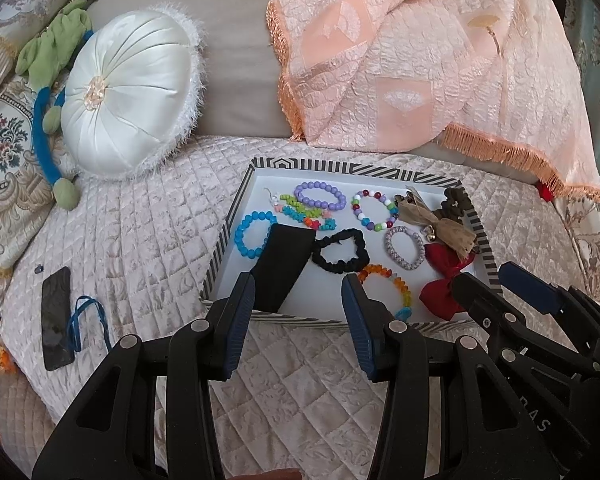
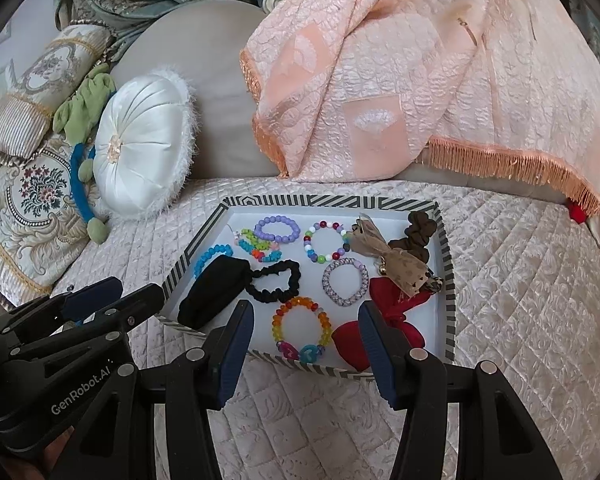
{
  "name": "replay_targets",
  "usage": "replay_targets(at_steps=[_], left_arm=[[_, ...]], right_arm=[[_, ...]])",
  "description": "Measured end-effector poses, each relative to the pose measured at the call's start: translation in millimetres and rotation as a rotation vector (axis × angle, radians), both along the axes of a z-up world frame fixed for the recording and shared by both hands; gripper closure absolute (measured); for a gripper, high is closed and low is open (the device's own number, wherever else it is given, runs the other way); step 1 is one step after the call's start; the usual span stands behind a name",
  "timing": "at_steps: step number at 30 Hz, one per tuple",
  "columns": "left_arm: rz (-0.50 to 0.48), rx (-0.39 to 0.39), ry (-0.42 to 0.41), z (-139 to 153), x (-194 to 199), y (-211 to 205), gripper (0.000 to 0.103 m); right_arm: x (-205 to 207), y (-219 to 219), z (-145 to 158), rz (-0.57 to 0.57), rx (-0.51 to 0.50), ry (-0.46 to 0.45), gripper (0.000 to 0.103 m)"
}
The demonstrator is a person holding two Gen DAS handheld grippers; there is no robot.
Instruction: Organize jewelry
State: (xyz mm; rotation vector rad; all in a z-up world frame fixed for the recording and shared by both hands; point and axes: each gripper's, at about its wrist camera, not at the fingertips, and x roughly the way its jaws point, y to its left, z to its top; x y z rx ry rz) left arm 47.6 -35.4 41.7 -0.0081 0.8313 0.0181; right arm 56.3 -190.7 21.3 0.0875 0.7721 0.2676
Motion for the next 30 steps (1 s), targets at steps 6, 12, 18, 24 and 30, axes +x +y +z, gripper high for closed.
replay_targets(at_steps=[6, 12, 18, 24, 30], left_arm=[[0.000, 0.007, 0.004, -1.8, -1.3, -1.2, 0.058], [0.002, 0.006, 0.005, -2.9, -1.6, -1.0, 0.058], [0.002, 0.006, 0.006, -2.7, -1.2, -1.2, 0.058], [0.001, 0.007, 0.008, -3.5, -1.2, -1.4, 0.058], [0.002, 0.006, 0.013, -6.4, 0.1, -2.5, 0.058]], right_arm=[[-1.1, 1.7, 0.1, 0.004, -0.002, 0.000, 0.050], [-1.1, 1.7, 0.3, 0.003, -0.003, 0.000, 0.050], [-0.9, 0.9, -1.3, -0.001, -0.002, 0.002, 0.050], [-0.7, 0.5, -3.9, 0.001, 0.000, 0.008, 0.049], [0.1, 0.4, -5.8, 0.003, 0.000, 0.013, 0.049]])
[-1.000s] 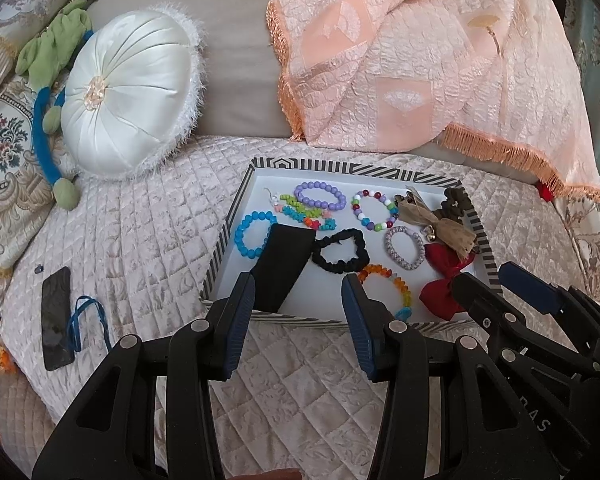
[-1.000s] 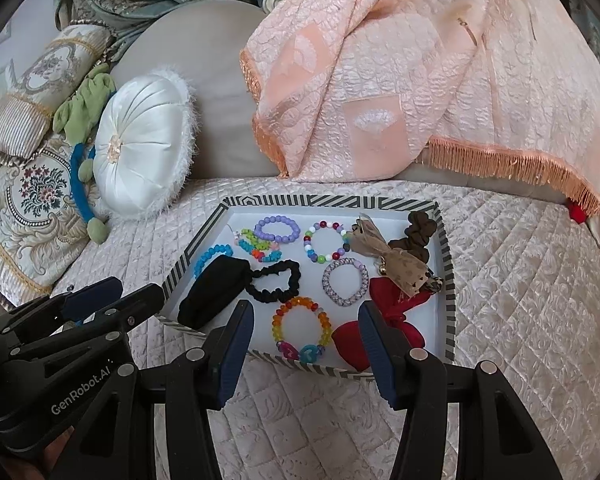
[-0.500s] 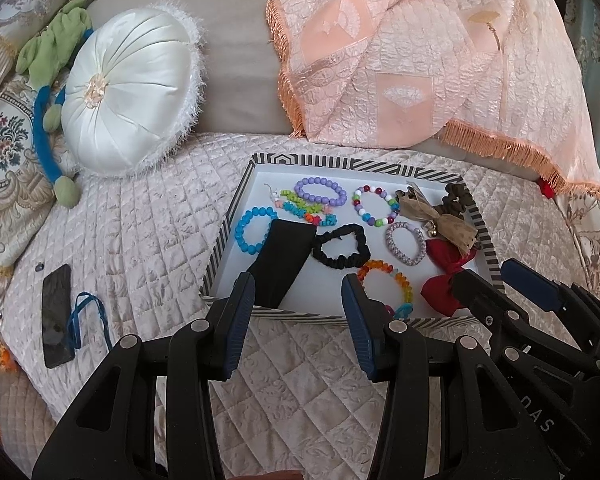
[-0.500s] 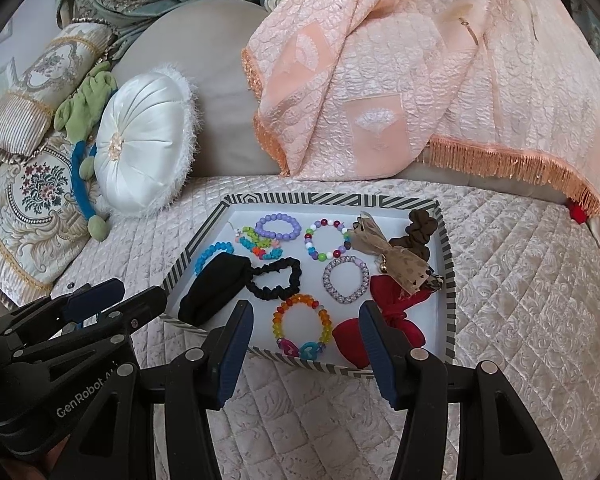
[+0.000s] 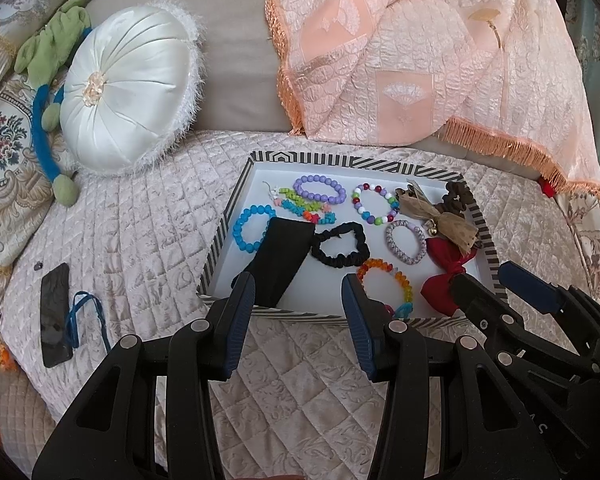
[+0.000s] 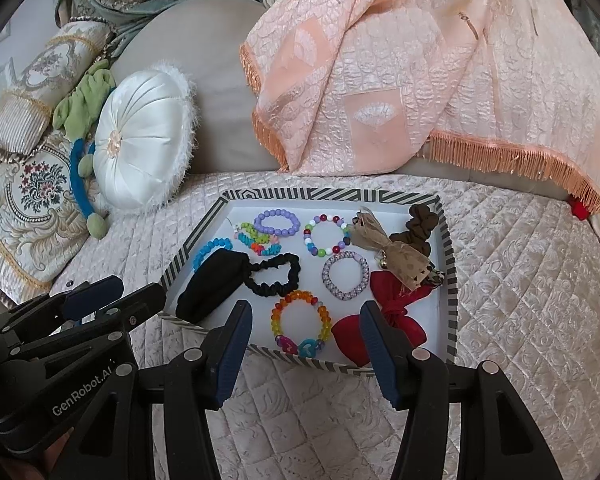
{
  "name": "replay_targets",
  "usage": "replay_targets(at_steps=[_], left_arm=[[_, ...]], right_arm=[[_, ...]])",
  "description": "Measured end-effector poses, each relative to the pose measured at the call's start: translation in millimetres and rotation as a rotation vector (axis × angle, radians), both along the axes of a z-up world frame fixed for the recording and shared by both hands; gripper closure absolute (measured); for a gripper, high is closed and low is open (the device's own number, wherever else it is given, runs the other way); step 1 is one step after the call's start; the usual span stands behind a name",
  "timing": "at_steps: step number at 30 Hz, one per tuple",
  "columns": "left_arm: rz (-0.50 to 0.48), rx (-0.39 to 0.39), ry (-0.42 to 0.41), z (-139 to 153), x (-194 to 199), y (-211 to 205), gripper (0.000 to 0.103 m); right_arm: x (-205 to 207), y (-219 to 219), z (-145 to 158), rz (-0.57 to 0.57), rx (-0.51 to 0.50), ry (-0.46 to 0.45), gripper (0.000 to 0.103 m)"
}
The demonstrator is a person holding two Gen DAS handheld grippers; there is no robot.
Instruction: Organize jewelry
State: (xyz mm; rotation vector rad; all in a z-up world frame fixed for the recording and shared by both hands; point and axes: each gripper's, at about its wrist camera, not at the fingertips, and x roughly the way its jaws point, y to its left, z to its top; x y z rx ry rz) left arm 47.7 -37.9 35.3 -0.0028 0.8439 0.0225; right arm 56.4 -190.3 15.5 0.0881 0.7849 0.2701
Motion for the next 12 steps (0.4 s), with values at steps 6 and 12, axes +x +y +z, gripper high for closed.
replay_targets(at_steps=[6, 12], left_arm=[[-0.006, 0.000, 0.000, -2.1, 0.1, -2.1, 0.058], [-0.023, 0.012, -0.013, -2.9, -2.4, -6.5, 0.058]], right_arm=[[1.1, -0.9, -2.6, 0.000, 0.001, 0.007, 0.049], [2.0, -9.9, -6.5, -0.004, 0.002, 0.012, 0.048]])
